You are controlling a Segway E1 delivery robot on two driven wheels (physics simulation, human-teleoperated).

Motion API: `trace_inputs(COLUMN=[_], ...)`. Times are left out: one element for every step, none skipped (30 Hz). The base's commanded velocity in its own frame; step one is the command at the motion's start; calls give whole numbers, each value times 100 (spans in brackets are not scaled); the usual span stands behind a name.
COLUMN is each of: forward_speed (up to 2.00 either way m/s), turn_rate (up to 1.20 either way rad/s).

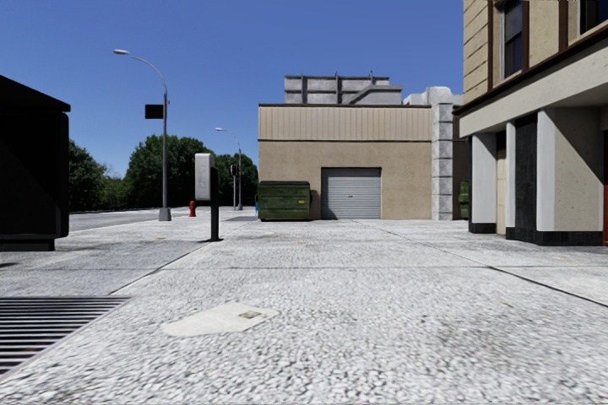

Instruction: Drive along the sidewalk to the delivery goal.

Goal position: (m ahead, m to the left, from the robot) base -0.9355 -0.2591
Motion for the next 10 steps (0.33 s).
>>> trace_inputs(forward_speed=[0,0,0,0,0,0,0,0,0,0], turn_rate=[0,0,0,0,0,0,0,0,0,0])
